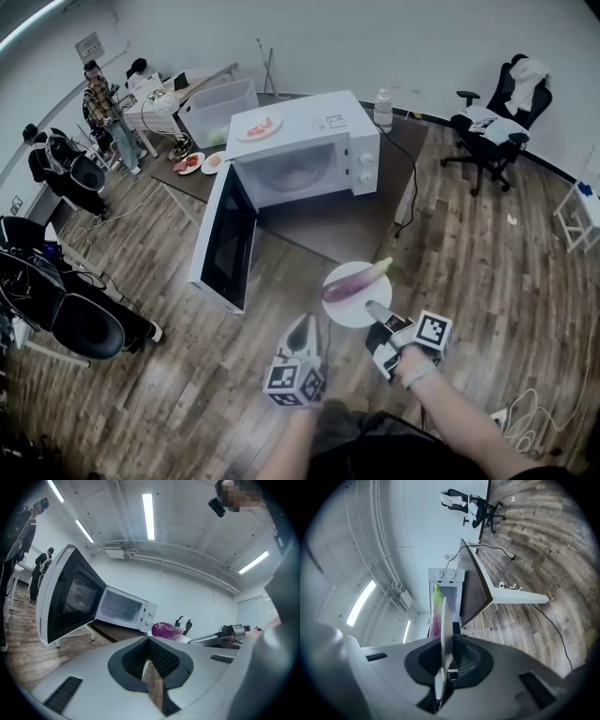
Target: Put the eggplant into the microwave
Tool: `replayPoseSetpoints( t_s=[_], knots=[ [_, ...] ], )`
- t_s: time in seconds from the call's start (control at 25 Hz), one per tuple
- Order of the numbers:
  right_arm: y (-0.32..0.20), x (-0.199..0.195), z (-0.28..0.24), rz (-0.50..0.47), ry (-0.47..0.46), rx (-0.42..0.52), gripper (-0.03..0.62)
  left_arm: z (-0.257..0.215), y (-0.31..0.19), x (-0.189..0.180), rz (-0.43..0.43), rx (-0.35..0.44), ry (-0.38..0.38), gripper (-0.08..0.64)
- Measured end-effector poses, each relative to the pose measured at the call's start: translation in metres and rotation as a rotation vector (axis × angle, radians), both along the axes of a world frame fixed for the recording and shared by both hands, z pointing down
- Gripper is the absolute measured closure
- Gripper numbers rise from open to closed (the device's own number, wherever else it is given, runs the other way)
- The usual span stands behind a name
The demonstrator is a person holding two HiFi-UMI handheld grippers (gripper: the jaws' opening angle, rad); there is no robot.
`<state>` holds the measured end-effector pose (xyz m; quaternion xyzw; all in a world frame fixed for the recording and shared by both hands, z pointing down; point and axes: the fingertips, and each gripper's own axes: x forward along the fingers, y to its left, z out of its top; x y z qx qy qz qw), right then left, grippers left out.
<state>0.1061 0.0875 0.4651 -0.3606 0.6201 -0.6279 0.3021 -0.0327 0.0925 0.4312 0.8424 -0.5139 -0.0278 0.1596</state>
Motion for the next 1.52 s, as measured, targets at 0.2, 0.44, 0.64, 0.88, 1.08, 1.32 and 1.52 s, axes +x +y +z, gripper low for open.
replayPoseSetpoints(
  t_s=[0.2,0.44,0.64,0.88,1.08,1.32,1.52],
  knots=[
    [0.000,0.002,0.003,-0.004,-0.005,-0.020,0.566,-0.001,-0.004,0.005,-0.005,-0.012,0.011,0.560],
    [-0.012,0.003,0.002,-0.013,-0.010,-0.017,0.566,-0.002,-0.016,0.006,-0.009,-0.012,0.009,0.560],
    [-0.026,0.006,0.001,-0.010,-0.003,-0.026,0.566,-0.002,-0.030,0.005,-0.014,-0.011,0.005,0.560],
    [-0.049,0.005,-0.001,-0.020,-0.002,-0.015,0.565,0.000,-0.049,0.003,-0.022,-0.010,0.010,0.560],
    [-0.068,-0.002,0.001,-0.036,-0.002,-0.012,0.566,0.006,-0.066,0.000,-0.023,-0.011,0.011,0.560],
    [-0.100,-0.015,-0.002,-0.056,-0.022,-0.004,0.565,0.003,-0.098,-0.008,-0.022,0.005,-0.008,0.560],
    [-0.138,-0.032,-0.011,-0.081,-0.040,0.023,0.566,0.006,-0.128,-0.018,-0.024,0.007,-0.026,0.560]
  ],
)
